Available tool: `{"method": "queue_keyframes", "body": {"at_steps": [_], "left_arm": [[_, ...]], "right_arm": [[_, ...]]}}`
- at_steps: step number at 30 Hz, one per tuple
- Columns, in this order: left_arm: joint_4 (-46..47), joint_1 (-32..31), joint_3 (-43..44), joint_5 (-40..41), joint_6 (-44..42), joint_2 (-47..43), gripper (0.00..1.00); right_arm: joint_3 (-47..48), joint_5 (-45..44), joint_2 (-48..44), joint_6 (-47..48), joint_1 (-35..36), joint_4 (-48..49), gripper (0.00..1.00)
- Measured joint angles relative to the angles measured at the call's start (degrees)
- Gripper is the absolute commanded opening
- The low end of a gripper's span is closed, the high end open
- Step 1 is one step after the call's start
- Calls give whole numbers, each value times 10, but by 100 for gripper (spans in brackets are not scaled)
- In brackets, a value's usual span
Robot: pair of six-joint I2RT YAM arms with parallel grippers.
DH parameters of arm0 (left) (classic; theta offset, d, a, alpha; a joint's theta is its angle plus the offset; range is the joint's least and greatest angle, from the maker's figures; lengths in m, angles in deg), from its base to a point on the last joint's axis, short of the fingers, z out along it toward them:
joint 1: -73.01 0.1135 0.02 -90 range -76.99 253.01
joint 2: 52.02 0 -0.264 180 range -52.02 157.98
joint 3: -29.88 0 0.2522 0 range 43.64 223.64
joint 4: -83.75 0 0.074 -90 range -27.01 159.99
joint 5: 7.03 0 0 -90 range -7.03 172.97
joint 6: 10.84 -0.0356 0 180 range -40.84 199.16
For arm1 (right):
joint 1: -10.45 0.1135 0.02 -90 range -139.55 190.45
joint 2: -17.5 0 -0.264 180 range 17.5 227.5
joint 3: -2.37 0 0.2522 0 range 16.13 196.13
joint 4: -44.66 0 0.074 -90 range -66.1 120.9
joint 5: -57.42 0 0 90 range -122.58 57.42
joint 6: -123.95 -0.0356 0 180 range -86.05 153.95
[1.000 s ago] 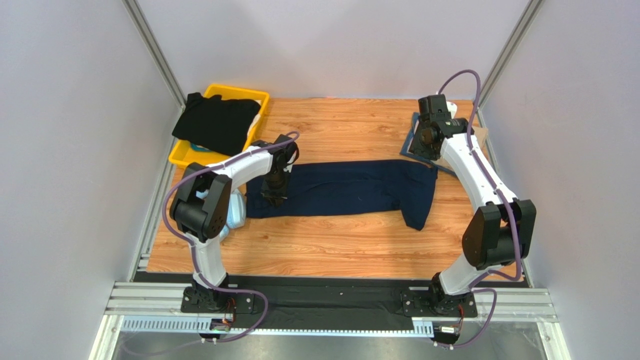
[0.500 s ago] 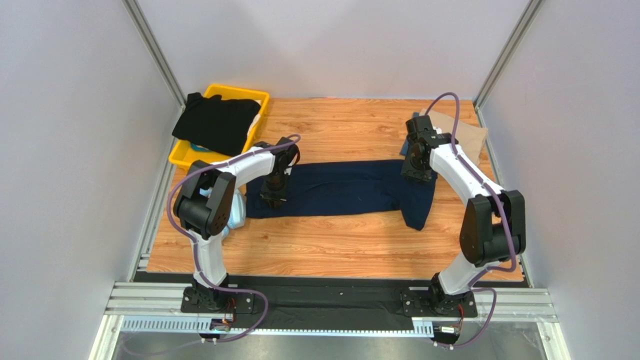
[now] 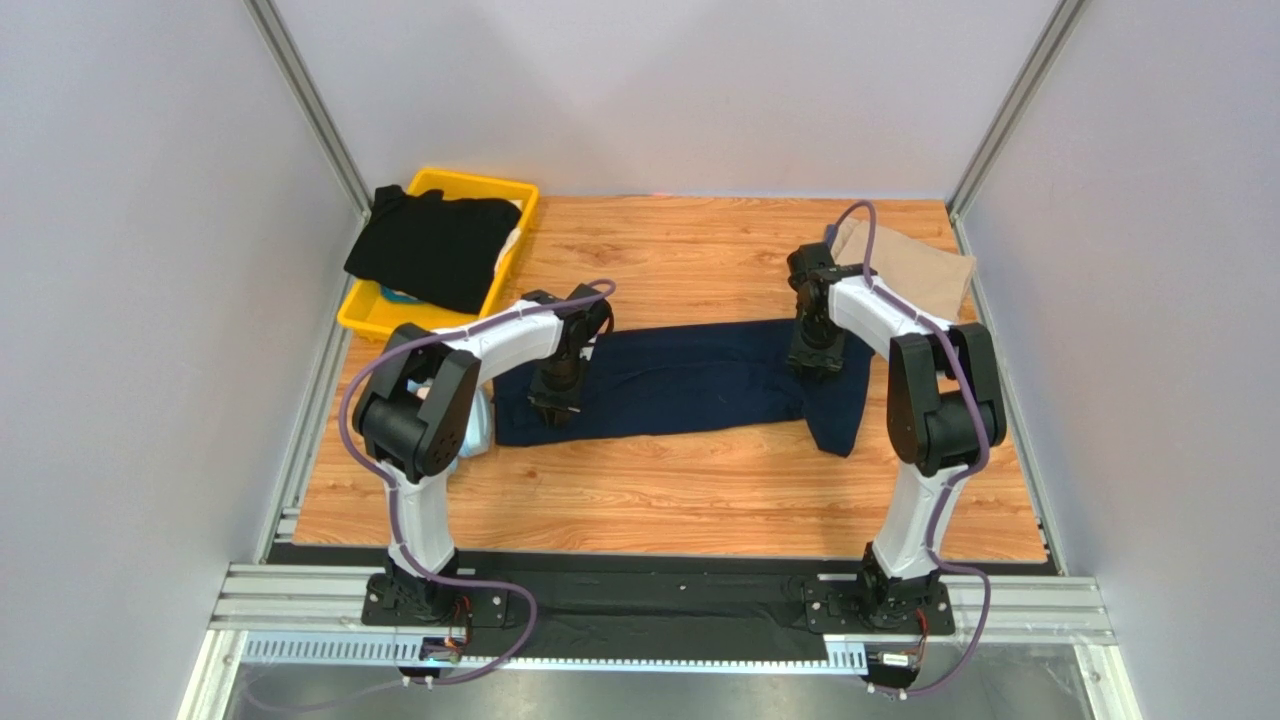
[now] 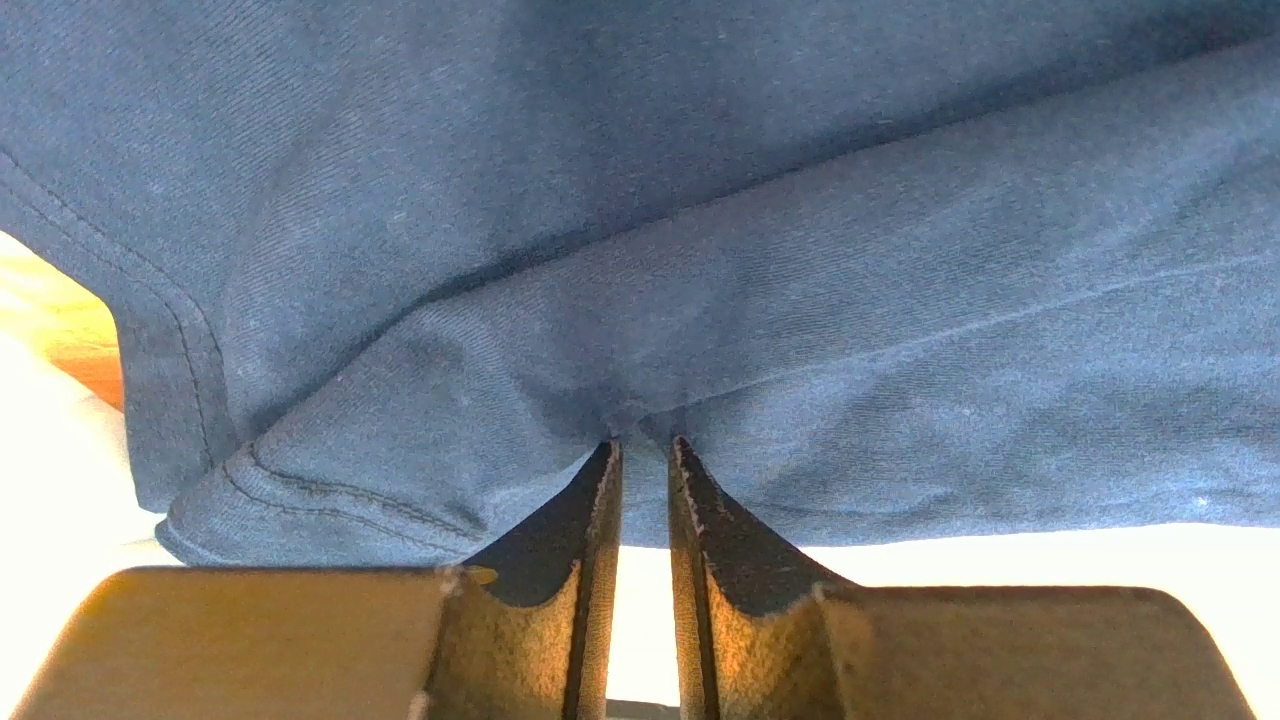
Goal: Fold and stack the t-shirts
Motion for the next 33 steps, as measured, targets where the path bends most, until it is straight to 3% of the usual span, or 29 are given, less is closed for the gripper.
{"method": "queue_keyframes", "body": {"at_steps": [2,3,6,14,21,33], "left_arm": [[-1,-5,-2,0,0,0,22],[-2,-7,-3,-2,0,-1,21],[-4,-15,-10,-10,1,-5,20],[-15,-48,-47,-47,5,-28,19],[-24,-87,-81,-64,18,-48,19],[-28,-136,-125,-90,38,-78,19]], "right_arm": [[9,2,14,1,0,-3,24],[14,5,24,0,0,-5,13],[28,12,41,4,0,-14,0],[41,24,50,15,7,-24,0],[82,30,80,28,61,-41,0],[254,71,185,39,142,-100,1]]}}
